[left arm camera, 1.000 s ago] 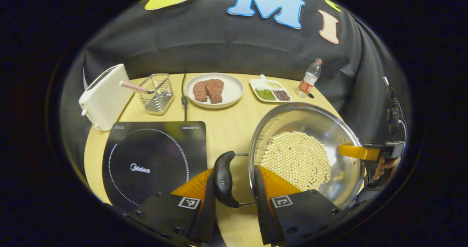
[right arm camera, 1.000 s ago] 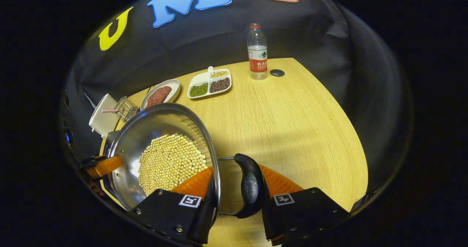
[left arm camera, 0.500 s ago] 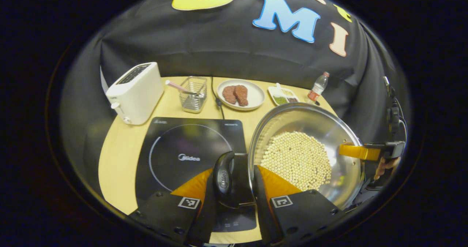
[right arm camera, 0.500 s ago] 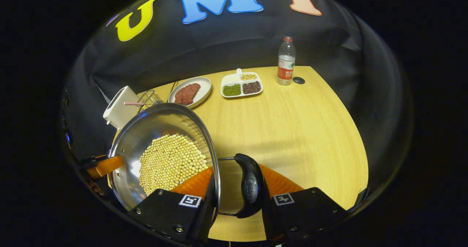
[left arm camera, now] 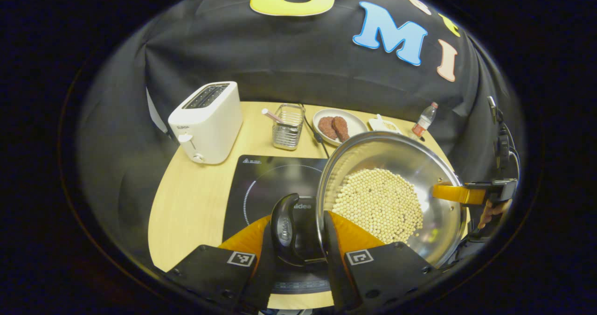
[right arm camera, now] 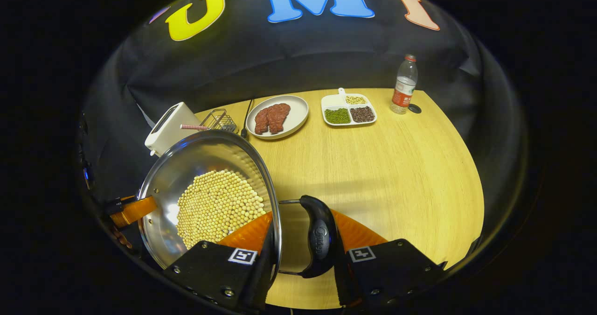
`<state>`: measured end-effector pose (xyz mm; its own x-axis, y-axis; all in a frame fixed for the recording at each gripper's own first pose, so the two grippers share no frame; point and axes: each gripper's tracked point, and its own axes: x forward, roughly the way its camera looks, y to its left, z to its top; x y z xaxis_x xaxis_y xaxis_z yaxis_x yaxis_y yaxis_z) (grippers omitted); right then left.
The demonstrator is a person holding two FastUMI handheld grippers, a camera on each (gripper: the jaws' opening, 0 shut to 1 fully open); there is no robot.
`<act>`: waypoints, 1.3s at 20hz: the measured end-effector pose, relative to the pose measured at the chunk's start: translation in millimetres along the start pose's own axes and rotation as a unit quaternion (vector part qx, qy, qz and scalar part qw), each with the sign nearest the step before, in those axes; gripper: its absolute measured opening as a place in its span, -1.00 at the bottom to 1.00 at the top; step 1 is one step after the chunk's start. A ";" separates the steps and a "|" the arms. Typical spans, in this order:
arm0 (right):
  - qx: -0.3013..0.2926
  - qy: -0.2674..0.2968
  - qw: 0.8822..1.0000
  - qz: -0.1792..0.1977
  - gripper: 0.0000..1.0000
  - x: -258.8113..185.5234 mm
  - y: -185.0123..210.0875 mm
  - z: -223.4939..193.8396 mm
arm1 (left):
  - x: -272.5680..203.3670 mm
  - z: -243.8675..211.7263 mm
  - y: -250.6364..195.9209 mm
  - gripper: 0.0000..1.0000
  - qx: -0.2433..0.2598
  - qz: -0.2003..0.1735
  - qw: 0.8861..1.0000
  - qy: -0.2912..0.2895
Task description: First push the handle of the pot to place it horizontally, then grasp the pot with both hands and set it on the induction cooktop.
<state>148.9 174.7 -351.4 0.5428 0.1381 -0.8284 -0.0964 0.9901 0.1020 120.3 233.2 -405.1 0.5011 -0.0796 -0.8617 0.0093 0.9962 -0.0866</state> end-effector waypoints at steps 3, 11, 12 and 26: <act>0.005 0.008 1.000 0.000 0.13 9.5 19.4 -5.8 | 4.4 -0.2 24.3 0.12 0.004 0.001 1.000 0.005; 0.010 0.022 1.000 0.003 0.13 38.4 56.7 -3.7 | 22.8 8.7 69.6 0.12 0.011 0.008 1.000 0.014; 0.009 0.021 1.000 0.002 0.14 40.4 59.9 -3.0 | 23.5 8.5 73.7 0.07 0.010 0.007 1.000 0.014; 0.020 0.031 0.999 0.000 0.14 67.8 97.1 -2.5 | 45.4 22.2 118.2 0.07 0.013 0.009 1.000 0.008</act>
<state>174.2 280.2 -399.2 0.4899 0.1368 -0.8610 -0.0614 0.9906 0.1225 163.4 348.1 -443.4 0.4875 -0.0623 -0.8709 0.0238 0.9980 -0.0581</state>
